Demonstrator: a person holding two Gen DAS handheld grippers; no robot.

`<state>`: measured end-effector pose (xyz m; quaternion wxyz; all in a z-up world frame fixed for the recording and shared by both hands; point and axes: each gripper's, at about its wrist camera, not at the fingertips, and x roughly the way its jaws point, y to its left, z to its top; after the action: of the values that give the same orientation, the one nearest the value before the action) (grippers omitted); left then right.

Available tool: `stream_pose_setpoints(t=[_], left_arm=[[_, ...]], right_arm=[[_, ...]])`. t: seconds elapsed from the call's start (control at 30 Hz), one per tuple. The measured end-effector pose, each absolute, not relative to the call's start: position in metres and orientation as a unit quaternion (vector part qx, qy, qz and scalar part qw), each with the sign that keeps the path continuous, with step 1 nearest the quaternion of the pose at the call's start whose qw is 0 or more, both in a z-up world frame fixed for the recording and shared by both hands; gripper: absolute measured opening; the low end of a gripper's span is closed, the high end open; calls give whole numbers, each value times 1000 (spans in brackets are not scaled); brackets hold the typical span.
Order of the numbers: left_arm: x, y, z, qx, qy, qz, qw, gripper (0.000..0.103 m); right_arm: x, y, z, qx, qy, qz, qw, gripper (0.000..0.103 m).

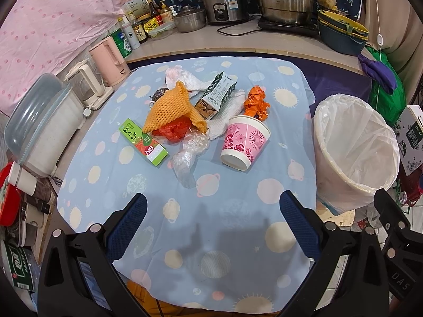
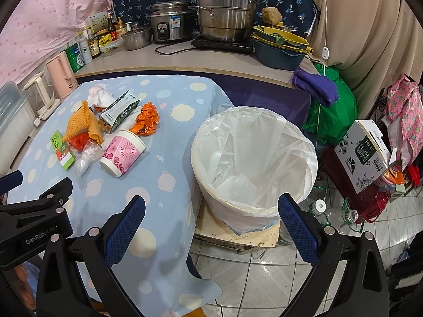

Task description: Collect trash

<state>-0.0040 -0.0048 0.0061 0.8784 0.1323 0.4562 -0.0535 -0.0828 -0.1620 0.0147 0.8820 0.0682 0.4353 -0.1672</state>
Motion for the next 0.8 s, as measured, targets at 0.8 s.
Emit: stream_pose_setpoints(t=[0.8], left_arm=[[-4,-4,6,132,456,-54,878,96]], right_arm=[[-81,-156,17,66,436,-166,882,96]])
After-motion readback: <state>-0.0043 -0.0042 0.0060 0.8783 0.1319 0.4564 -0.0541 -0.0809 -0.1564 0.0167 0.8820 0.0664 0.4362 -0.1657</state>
